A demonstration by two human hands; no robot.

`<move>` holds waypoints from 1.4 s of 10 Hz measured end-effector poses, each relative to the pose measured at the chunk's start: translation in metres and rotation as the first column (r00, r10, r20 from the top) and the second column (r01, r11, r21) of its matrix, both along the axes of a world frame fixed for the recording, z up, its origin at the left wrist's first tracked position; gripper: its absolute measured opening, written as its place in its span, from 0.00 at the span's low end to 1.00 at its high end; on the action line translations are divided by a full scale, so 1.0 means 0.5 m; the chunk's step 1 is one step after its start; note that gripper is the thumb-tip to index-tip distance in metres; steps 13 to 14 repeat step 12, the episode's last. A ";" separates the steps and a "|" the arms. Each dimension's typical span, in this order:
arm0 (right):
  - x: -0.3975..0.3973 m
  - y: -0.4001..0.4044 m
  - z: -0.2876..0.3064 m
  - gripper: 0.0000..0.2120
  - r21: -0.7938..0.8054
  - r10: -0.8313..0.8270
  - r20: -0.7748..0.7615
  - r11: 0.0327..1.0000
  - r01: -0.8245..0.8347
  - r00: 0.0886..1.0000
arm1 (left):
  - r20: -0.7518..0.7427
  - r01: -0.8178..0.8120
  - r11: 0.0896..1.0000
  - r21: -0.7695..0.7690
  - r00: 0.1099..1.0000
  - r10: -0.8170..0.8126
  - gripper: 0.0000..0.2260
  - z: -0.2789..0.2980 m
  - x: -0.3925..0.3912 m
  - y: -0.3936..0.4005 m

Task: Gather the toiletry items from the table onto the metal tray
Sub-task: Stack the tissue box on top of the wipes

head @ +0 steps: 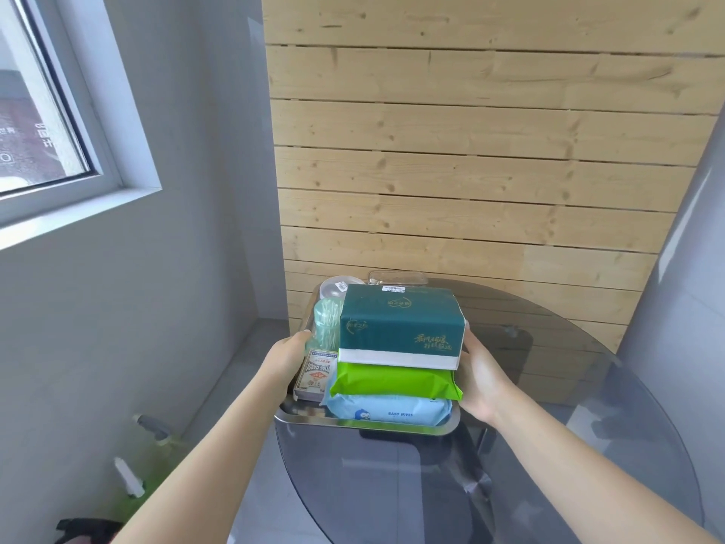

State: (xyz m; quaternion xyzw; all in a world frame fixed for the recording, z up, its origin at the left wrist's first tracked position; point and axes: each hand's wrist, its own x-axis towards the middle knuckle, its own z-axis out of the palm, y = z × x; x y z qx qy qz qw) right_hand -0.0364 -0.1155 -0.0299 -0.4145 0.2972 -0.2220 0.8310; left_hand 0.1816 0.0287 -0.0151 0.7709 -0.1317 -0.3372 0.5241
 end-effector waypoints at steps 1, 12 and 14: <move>0.010 0.006 0.003 0.30 -0.012 0.024 0.014 1.000 -0.024 1.000 | 0.023 -0.023 1.000 0.010 0.999 0.023 0.14 -0.002 0.017 0.000; -0.046 0.080 0.074 0.25 -0.459 -0.260 -0.428 0.888 0.040 0.866 | 0.339 0.109 0.992 -0.069 0.937 -0.080 0.03 0.032 -0.006 0.024; -0.046 0.080 0.074 0.25 -0.459 -0.260 -0.428 0.888 0.040 0.866 | 0.339 0.109 0.992 -0.069 0.937 -0.080 0.03 0.032 -0.006 0.024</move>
